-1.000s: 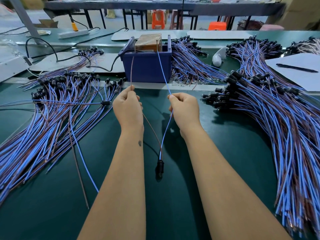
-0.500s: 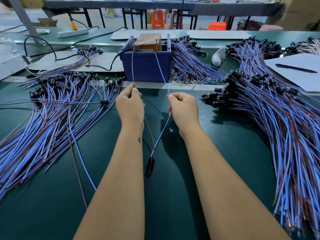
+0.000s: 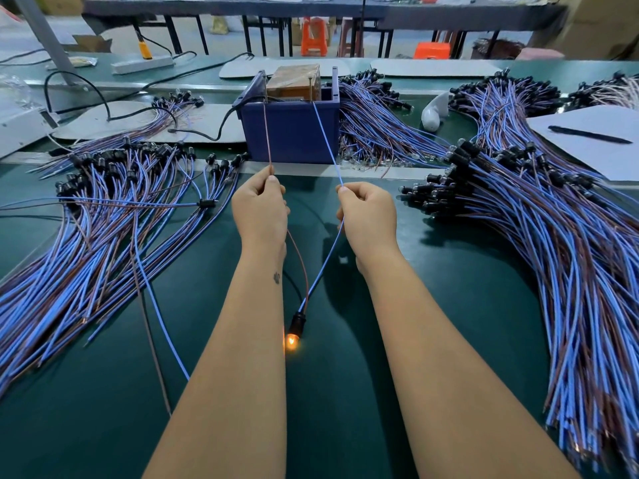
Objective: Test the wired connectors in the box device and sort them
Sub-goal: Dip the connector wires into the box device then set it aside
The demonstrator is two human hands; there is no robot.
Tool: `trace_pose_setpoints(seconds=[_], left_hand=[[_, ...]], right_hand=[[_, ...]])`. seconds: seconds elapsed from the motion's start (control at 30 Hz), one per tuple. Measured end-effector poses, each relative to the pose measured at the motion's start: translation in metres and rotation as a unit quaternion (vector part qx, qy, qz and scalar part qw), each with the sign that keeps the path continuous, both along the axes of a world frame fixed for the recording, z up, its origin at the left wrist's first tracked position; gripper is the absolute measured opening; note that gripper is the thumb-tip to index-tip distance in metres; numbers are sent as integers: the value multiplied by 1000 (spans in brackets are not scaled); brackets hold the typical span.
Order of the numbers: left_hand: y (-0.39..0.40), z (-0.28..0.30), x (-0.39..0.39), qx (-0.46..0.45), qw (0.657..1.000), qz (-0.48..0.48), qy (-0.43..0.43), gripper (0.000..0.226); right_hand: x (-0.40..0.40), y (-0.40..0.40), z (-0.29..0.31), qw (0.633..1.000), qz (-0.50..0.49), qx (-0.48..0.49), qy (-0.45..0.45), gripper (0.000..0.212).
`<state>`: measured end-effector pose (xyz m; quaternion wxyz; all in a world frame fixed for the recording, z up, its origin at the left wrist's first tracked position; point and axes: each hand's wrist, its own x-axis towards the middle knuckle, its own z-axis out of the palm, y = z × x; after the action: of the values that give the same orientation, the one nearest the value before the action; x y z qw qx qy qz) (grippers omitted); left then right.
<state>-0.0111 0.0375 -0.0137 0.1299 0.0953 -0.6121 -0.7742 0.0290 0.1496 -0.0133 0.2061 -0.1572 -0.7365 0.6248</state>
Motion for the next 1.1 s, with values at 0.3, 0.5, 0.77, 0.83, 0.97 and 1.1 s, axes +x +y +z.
trace_pose_setpoints(seconds=[0.3,0.5,0.77,0.83,0.97,1.1], left_hand=[[0,1,1,-20,1000,-3,9,27],[-1,0,0,-12,1000,-9,10,26],[0,0,-2,-12,1000,-15,5,29],[0,0,-2,-15,1000,-16,5,29],[0,0,-1,-16,1000,-18,3,29],[0,0,1,-15,1000,-18,1,29]], right_hand=[[1,0,0,1000,1,-17,7,22],[1,0,0,1000,2,-18,9,19],[1,-1,2,1000,11,-22,11,13],[1,-1,3,1000,13,-20,14,13],[1,-2,3,1000,13,-18,10,12],[1,-2,2,1000,15,-18,8,13]])
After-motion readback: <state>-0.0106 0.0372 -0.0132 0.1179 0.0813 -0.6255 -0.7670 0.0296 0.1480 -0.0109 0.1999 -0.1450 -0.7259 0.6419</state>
